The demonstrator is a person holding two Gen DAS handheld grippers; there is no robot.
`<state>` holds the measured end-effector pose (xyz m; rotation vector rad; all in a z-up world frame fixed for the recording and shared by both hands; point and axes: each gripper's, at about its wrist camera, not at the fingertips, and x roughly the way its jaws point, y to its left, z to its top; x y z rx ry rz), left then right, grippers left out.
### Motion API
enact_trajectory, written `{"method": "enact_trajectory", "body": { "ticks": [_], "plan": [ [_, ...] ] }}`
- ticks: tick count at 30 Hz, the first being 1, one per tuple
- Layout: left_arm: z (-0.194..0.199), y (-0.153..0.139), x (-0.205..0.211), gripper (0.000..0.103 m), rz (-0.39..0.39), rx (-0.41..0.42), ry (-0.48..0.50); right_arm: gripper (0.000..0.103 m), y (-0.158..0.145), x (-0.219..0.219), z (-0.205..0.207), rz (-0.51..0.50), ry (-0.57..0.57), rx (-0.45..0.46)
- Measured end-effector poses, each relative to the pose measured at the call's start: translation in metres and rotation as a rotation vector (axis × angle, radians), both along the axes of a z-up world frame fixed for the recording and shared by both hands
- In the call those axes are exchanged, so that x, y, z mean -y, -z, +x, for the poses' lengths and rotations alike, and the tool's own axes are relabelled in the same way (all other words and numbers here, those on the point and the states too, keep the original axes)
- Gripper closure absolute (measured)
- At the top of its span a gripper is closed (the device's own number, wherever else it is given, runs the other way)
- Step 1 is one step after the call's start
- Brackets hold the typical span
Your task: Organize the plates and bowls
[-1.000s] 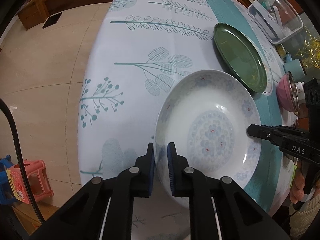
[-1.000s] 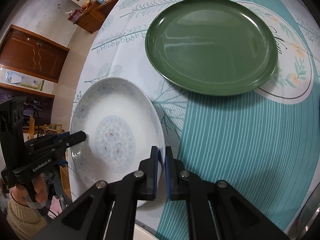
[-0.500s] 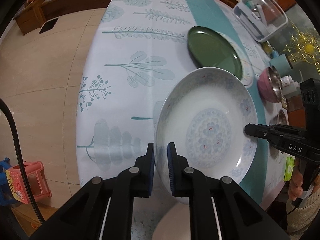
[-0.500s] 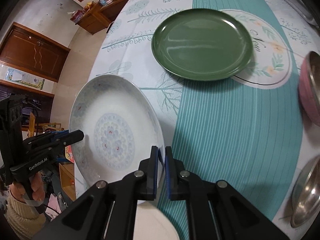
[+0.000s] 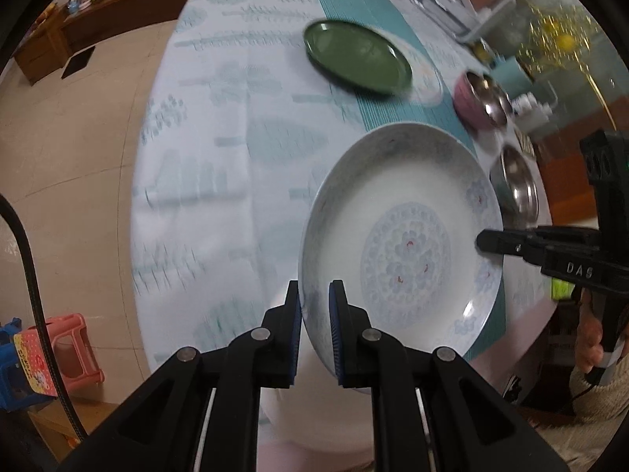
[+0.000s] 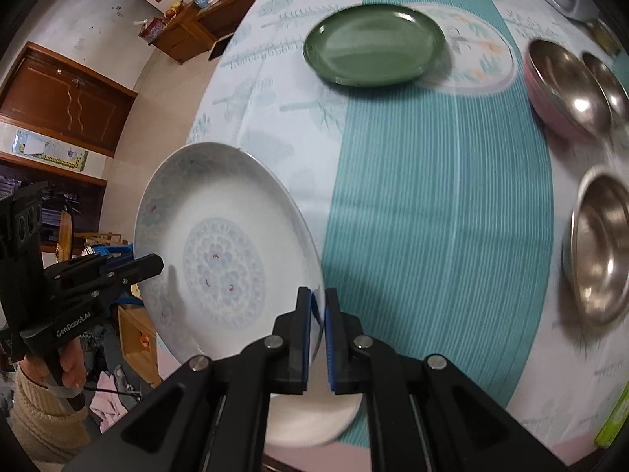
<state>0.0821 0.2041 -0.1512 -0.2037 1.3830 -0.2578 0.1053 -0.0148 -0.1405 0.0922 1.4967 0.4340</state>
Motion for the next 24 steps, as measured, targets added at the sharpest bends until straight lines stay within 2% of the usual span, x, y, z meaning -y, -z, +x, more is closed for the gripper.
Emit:
{"method": "enact_trajectory", "body": {
  "ticks": [6, 12, 17, 24],
  "plan": [
    [-0.05, 0.027, 0.008, 0.093, -0.015, -0.079, 0.001, 0.097, 0.017, 0.008, -0.044, -0.029, -0.003, -0.046],
    [-0.075, 0.05, 0.008, 0.093, 0.014, -0.12, 0.004, 0.097, 0.043, 0.007, -0.072, -0.035, -0.021, -0.094],
    [-0.08, 0.064, 0.007, 0.093, 0.032, -0.144, 0.001, 0.096, 0.064, 0.004, -0.079, -0.044, -0.014, -0.127],
    [-0.075, 0.072, 0.009, 0.093, 0.044, -0.148, 0.005, 0.096, 0.073, 0.004, -0.077, -0.042, 0.008, -0.138]
  ]
}}
